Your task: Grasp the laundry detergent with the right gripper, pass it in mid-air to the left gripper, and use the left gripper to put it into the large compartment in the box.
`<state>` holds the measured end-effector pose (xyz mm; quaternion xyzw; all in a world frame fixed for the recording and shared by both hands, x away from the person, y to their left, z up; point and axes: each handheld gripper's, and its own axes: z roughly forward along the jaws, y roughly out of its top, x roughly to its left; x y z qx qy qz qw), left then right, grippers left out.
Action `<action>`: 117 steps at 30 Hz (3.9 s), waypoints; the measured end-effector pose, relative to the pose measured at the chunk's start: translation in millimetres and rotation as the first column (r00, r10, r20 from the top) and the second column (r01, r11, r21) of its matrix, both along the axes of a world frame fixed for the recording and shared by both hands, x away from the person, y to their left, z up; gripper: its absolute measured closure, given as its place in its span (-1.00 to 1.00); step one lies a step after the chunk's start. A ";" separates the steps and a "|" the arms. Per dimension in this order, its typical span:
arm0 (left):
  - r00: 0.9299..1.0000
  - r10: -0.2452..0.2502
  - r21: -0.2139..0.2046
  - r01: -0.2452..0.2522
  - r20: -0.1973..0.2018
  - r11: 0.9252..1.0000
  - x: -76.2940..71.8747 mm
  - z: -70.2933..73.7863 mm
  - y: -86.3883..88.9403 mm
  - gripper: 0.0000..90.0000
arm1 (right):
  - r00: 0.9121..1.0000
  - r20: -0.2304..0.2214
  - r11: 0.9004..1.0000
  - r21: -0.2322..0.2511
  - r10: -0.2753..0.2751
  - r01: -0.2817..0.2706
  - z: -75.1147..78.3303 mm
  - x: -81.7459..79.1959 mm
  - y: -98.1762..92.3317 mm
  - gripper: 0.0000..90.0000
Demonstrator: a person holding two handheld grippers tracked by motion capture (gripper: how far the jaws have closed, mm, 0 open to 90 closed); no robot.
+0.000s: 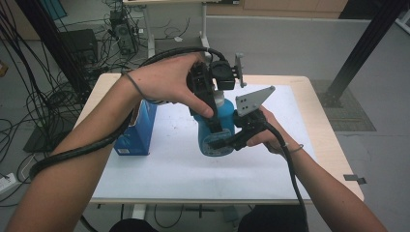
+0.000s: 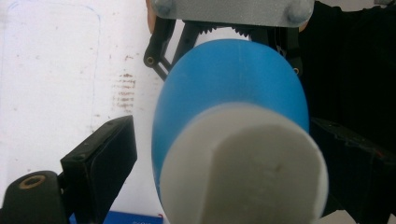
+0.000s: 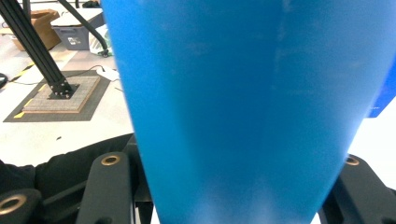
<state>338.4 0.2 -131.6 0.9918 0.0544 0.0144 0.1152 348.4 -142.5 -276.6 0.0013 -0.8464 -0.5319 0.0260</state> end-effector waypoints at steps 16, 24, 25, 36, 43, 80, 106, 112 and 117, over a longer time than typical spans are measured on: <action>0.999 -0.031 0.027 0.031 -0.009 0.999 -0.1 -1.0 -7.6 -0.67 | 1.000 0.004 1.000 -0.001 0.006 -0.006 1.5 -0.8 -0.2 -0.05; 0.999 -0.033 0.026 0.034 -0.017 0.999 1.2 0.0 -7.7 -0.55 | 1.000 0.003 1.000 0.000 0.004 -0.004 1.8 -0.1 -0.4 -0.05; 0.999 -0.033 0.026 0.033 -0.016 0.999 1.4 0.0 -7.5 -0.54 | 1.000 0.002 1.000 -0.001 0.005 -0.005 1.8 0.0 -0.3 -0.05; 0.999 -0.028 0.015 0.028 -0.025 0.999 2.7 0.8 -5.3 -0.31 | 1.000 0.001 1.000 0.003 0.005 -0.005 1.6 0.5 0.0 -0.05; 0.999 -0.028 0.020 0.028 -0.020 0.999 2.4 0.6 -3.8 -0.17 | 1.000 0.002 1.000 0.002 0.006 -0.006 1.3 0.2 0.1 -0.05; 1.000 -0.019 0.011 0.019 -0.004 1.000 -3.4 2.6 -3.2 -0.17 | 1.000 0.012 1.000 0.008 0.009 -0.009 2.8 -3.0 0.3 -0.05; 1.000 -0.009 0.017 0.009 -0.009 1.000 -3.2 3.2 -5.2 -0.17 | 1.000 0.011 1.000 0.014 0.007 -0.007 2.7 -3.0 -1.0 -0.05; 1.000 -0.010 0.023 0.010 -0.009 1.000 -3.0 2.9 -5.2 -0.17 | 1.000 0.014 1.000 0.014 0.007 -0.007 2.3 -2.7 -0.3 -0.05; 1.000 -0.007 0.017 0.007 -0.002 1.000 -3.9 4.3 -5.2 -0.17 | 1.000 0.009 1.000 0.015 0.008 -0.008 3.5 -2.8 -0.4 -0.05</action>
